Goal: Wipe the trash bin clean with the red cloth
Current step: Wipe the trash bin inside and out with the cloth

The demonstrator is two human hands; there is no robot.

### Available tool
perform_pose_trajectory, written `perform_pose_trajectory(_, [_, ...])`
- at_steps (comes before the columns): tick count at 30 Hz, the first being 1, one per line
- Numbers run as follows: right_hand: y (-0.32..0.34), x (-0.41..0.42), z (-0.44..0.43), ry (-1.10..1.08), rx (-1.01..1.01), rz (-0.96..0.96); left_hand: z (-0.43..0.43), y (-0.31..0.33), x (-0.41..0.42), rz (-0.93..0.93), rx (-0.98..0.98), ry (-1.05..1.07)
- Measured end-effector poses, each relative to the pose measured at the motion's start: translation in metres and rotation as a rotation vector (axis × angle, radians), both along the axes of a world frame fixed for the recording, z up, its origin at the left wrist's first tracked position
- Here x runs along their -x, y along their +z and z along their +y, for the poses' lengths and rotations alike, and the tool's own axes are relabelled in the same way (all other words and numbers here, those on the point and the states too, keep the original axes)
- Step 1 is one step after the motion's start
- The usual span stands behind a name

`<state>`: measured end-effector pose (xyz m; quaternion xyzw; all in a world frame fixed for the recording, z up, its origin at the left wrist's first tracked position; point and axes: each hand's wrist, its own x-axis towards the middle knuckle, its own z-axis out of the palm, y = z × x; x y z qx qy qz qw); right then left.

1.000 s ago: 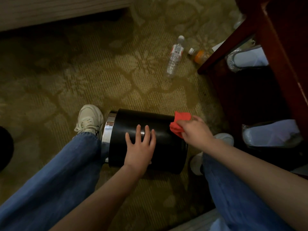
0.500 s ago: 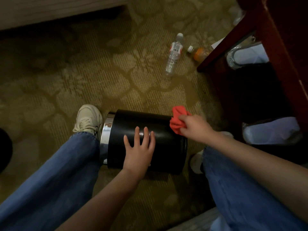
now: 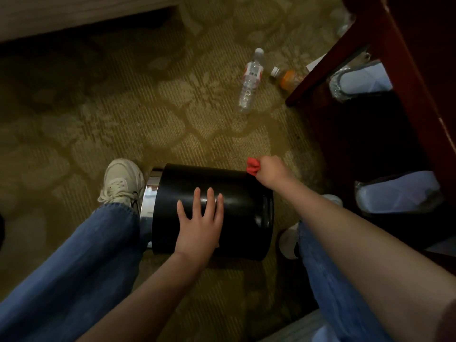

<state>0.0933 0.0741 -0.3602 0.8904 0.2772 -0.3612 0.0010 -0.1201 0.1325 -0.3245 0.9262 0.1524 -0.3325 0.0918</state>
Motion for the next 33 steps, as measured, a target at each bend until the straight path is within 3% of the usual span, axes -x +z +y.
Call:
perform_pose_trajectory(8, [0.046, 0.042, -0.057, 0.351, -0.249, 0.014, -0.004, -0.001, 0.004, -0.006, -0.005, -0.005])
perform_pose_trajectory(14, [0.035, 0.062, -0.023, 0.38, -0.293, -0.023, -0.006, -0.001, 0.005, -0.046, -0.004, 0.012])
perform_pose_trajectory(17, [0.014, 0.064, 0.027, 0.306, -0.369, 0.169, -0.011, -0.007, 0.008, -0.108, -0.001, 0.029])
perform_pose_trajectory(20, [-0.007, 0.072, 0.07, 0.269, -0.399, 0.379, -0.009, -0.01, 0.011, -0.048, -0.023, -0.014])
perform_pose_trajectory(23, [-0.008, 0.07, 0.076, 0.209, -0.445, 0.495, -0.005, -0.006, 0.008, -0.093, 0.011, 0.035])
perform_pose_trajectory(24, [-0.006, 0.065, 0.068, 0.228, -0.439, 0.489, -0.006, -0.007, 0.008, -0.101, 0.003, 0.021])
perform_pose_trajectory(28, [-0.007, 0.017, 0.017, 0.345, -0.221, 0.167, -0.008, -0.002, 0.009, -0.067, 0.04, 0.016])
perform_pose_trajectory(31, [-0.008, -0.009, -0.007, 0.297, -0.026, 0.12, -0.006, -0.003, 0.01, -0.079, 0.051, 0.021])
perform_pose_trajectory(33, [-0.009, -0.004, 0.002, 0.227, -0.069, 0.146, -0.004, -0.002, 0.009, -0.084, 0.039, 0.013])
